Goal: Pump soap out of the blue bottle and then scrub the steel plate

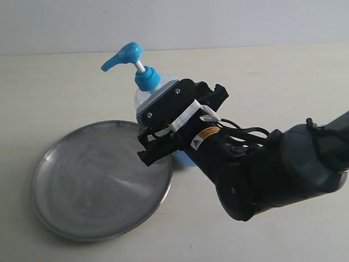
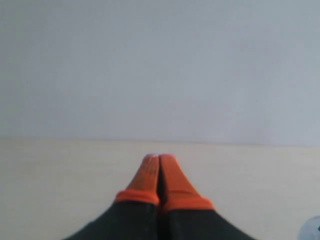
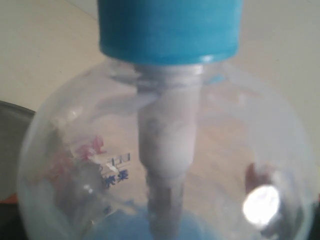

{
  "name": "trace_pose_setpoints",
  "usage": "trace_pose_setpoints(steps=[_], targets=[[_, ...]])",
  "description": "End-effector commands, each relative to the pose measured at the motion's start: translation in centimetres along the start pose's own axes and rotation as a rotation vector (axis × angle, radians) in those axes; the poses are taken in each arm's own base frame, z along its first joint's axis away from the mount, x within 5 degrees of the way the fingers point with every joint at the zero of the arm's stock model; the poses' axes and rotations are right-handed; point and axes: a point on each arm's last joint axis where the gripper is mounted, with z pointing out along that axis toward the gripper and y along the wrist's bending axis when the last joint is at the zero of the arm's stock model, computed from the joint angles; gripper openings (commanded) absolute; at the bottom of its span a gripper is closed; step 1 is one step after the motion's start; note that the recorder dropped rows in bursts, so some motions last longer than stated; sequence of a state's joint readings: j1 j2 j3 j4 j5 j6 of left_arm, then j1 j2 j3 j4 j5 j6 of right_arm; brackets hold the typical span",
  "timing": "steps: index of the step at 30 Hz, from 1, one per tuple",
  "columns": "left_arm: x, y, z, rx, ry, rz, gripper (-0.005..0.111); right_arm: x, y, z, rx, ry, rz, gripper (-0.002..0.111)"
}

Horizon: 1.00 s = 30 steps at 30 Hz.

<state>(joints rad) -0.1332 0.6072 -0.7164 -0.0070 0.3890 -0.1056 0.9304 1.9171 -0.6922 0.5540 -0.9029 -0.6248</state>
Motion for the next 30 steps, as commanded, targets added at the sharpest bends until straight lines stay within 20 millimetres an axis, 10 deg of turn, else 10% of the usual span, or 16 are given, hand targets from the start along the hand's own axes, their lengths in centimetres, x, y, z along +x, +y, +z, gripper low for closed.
trace_pose_setpoints(steps=[1, 10, 30], targets=[[1.5, -0.4, 2.2, 0.031, 0.191, -0.056, 0.0, -0.2, 0.0, 0.0, -0.004, -0.016, -0.01, 0.0], [3.8, -2.6, 6.8, 0.274, 0.506, -0.04, 0.0, -0.2, 0.0, 0.0, -0.004, -0.016, -0.01, 0.0], [-2.0, -4.5, 11.3, 0.42, 0.621, -0.037, 0.0, -0.2, 0.0, 0.0, -0.004, -0.021, -0.013, 0.0]])
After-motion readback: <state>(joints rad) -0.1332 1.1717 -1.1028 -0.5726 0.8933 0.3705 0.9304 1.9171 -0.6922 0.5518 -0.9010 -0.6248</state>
